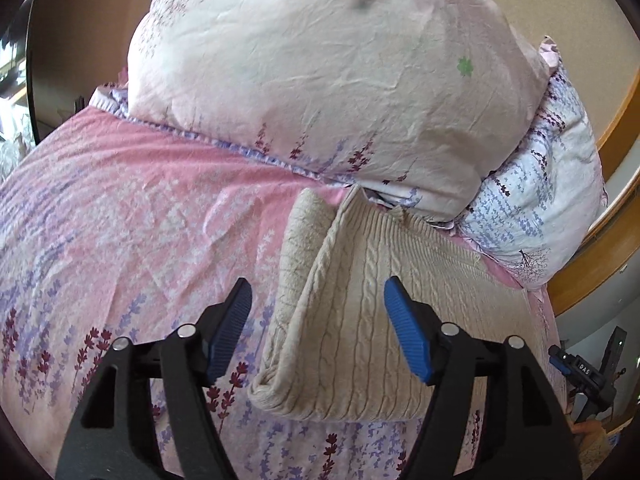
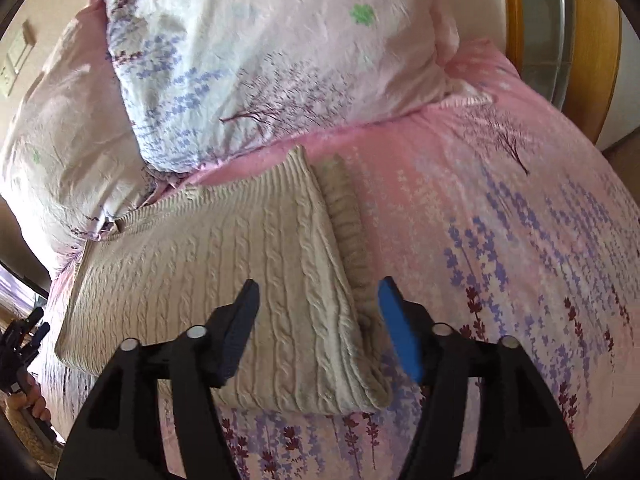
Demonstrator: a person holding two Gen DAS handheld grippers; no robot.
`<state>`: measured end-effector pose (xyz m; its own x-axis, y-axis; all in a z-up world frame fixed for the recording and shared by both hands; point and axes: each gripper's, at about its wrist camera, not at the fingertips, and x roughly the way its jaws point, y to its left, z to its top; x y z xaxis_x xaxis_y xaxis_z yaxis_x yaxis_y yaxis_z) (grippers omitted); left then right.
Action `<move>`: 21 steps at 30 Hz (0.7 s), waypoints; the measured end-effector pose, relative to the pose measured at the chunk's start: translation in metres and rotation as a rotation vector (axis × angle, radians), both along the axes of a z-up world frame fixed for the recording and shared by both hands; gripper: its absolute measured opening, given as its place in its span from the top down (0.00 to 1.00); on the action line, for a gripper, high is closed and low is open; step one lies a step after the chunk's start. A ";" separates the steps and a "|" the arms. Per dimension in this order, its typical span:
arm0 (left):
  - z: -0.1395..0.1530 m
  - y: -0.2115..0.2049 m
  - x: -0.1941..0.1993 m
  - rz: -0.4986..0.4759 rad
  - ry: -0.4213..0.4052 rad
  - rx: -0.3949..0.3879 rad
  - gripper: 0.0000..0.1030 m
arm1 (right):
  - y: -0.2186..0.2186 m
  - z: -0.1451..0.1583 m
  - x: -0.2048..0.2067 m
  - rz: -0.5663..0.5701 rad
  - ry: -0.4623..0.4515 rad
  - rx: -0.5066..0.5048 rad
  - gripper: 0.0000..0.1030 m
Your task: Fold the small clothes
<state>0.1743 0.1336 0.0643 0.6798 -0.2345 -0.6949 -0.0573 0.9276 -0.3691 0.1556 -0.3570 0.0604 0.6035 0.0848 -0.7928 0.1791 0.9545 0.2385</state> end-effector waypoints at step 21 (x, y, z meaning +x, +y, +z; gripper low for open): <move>-0.046 -0.067 0.021 -0.195 0.132 0.154 0.15 | 0.086 -0.038 0.032 0.268 0.142 -0.315 0.02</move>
